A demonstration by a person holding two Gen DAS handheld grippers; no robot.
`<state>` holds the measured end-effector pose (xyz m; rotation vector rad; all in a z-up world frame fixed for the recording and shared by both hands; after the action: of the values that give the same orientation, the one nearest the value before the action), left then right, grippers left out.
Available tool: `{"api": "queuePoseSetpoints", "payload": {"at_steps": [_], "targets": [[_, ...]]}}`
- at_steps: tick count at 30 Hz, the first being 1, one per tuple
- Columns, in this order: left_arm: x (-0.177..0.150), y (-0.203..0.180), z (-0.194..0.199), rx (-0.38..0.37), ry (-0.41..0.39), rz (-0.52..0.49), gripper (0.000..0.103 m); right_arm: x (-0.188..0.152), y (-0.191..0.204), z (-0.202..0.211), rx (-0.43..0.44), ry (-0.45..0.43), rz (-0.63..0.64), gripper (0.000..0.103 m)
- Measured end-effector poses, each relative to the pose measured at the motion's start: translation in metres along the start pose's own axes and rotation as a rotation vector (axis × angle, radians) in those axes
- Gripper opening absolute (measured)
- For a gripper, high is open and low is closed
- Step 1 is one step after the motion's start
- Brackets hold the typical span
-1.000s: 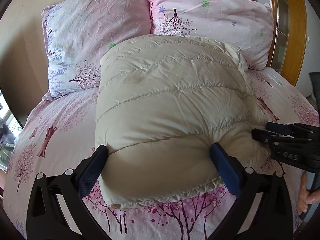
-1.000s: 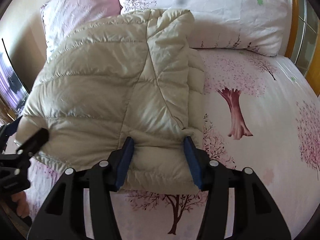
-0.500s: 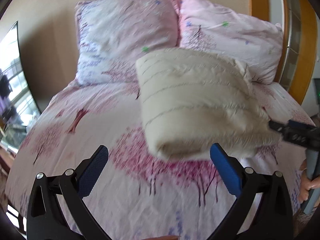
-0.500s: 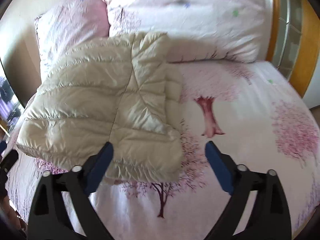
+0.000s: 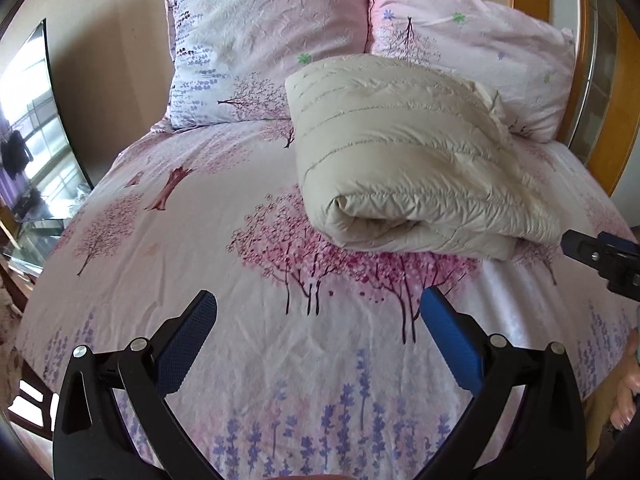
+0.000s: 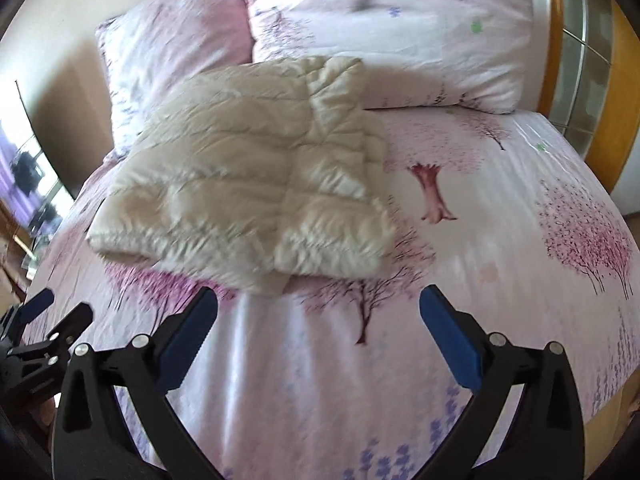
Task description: Fold large clothes
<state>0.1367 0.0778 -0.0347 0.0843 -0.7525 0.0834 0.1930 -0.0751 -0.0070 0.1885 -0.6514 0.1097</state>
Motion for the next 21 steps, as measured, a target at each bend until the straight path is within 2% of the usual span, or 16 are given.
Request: {"api": "queuePoseSetpoints", "payload": {"at_steps": [4, 8, 14, 21], "targets": [[-0.003, -0.007, -0.001, -0.026, 0.029, -0.016, 0.102, -0.007, 0.011, 0.003, 0.004, 0.031, 0.015, 0.101], [-0.007, -0.012, -0.004, -0.059, 0.068, -0.017, 0.102, -0.015, 0.019, 0.002, -0.038, 0.068, 0.055, 0.101], [-0.013, -0.014, -0.010, -0.063, 0.119, -0.013, 0.102, -0.025, 0.020, -0.006, -0.071, 0.124, 0.075, 0.101], [-0.014, -0.012, -0.015, -0.079, 0.161, 0.003, 0.102, -0.028, 0.016, -0.007, -0.087, 0.137, 0.081, 0.101]]}}
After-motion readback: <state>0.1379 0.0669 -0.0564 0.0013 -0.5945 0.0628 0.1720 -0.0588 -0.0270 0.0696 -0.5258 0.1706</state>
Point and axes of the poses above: each gripper's, at about its wrist camera, not at the fingertips, and z roughly against the way its jaws point, y to its left, x to its top, the point moved 7 cm from there along -z, roughly the way its jaws point, and after that the axes turned 2 degrees about x, right-handed, at the moved point
